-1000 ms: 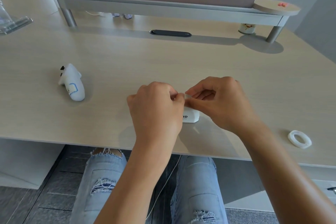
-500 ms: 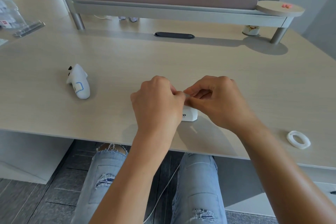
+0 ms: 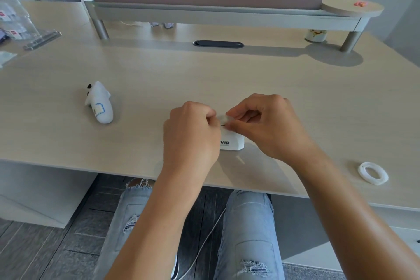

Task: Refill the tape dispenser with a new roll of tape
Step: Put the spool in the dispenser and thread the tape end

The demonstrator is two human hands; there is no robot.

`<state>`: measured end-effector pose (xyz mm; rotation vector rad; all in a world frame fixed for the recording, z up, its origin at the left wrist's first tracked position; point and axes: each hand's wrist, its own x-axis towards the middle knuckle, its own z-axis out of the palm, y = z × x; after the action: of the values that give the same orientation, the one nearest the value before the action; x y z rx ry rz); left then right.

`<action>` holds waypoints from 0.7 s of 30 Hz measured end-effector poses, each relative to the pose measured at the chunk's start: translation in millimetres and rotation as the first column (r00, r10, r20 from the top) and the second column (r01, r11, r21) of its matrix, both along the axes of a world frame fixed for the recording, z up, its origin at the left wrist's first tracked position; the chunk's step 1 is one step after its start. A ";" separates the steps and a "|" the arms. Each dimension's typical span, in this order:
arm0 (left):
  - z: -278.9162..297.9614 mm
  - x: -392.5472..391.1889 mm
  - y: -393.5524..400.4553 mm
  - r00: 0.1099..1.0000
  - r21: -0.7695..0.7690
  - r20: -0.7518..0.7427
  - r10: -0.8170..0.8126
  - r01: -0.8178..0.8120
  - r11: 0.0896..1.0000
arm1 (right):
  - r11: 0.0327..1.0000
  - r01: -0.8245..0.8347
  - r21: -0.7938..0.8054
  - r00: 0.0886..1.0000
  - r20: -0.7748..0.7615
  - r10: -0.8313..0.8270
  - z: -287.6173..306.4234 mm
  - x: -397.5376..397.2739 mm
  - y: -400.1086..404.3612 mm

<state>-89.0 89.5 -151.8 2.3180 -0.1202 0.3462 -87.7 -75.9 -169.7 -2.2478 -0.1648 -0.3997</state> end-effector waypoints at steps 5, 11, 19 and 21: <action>-6.7 -8.4 -6.8 0.999 0.047 0.043 0.002 -0.004 0.999 | 1.000 -0.003 0.027 1.000 0.012 0.002 -3.1 0.5 -1.1; -2.8 -13.8 -10.4 0.997 -0.013 0.067 0.042 -0.042 0.999 | 0.999 -0.016 0.037 1.000 0.024 0.015 -4.4 1.5 -2.1; 7.0 -0.8 -14.2 0.995 0.024 0.039 0.093 -0.094 0.995 | 0.999 -0.035 0.013 0.999 0.031 0.035 -3.8 3.1 -3.7; 8.5 1.6 -14.4 0.995 0.038 0.037 0.089 -0.090 0.995 | 0.999 -0.036 0.007 0.999 0.036 0.035 -3.9 3.2 -3.7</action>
<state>-87.5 75.1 -143.3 2.3622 -0.0411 0.4335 -84.4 -79.6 -173.6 -2.2279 -0.2213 -0.4210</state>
